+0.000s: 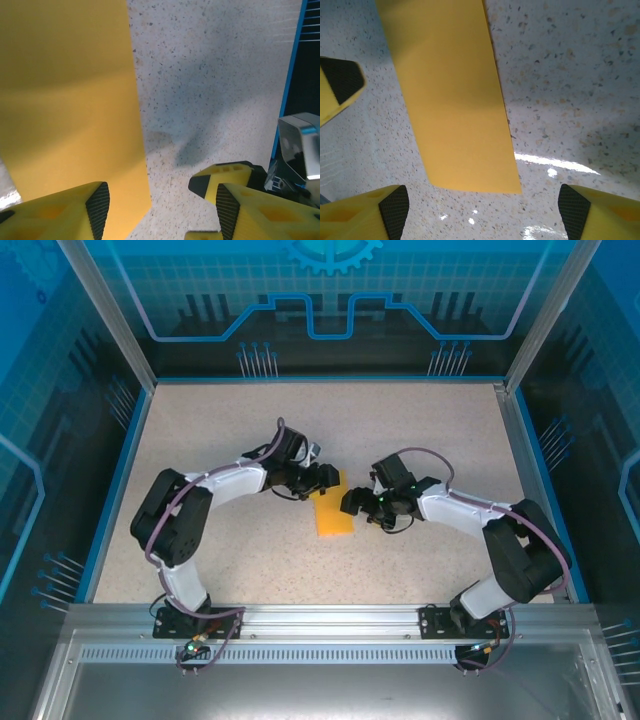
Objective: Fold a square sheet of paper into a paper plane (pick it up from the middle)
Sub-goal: Rotate the paper at the center of the table, then third fold the triangle at the center of the table.
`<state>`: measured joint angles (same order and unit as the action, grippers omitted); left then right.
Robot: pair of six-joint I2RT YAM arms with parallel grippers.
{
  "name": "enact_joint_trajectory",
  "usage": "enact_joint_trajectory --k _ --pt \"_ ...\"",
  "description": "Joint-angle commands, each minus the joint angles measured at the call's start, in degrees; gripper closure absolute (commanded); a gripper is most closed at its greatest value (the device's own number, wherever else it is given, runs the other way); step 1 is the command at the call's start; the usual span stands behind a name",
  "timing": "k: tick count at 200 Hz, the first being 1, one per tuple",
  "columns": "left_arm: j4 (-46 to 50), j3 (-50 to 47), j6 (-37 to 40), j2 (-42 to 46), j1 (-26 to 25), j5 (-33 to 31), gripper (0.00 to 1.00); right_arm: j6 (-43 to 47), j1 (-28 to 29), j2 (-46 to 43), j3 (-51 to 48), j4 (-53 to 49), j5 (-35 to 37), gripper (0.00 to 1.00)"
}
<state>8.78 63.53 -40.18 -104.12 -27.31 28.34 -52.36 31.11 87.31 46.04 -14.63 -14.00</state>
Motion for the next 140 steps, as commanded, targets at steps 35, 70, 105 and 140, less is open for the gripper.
enact_joint_trajectory --k 35,70,105,140 --pt "7.14 2.17 0.28 -5.11 -0.15 -4.82 0.40 -1.44 -0.61 0.77 -0.55 1.72 -3.02 0.20" --pt "8.90 2.06 0.26 -6.10 -0.18 -7.20 0.40 -1.70 0.02 2.56 0.48 0.95 -4.19 0.22" --pt "9.07 1.55 0.02 -6.93 -0.20 -7.61 0.40 -1.38 1.48 5.14 2.05 -0.01 -5.17 0.23" --pt "8.91 1.26 -0.08 -6.98 -0.19 -7.68 0.40 -1.24 2.68 7.58 3.33 0.54 -6.64 0.24"
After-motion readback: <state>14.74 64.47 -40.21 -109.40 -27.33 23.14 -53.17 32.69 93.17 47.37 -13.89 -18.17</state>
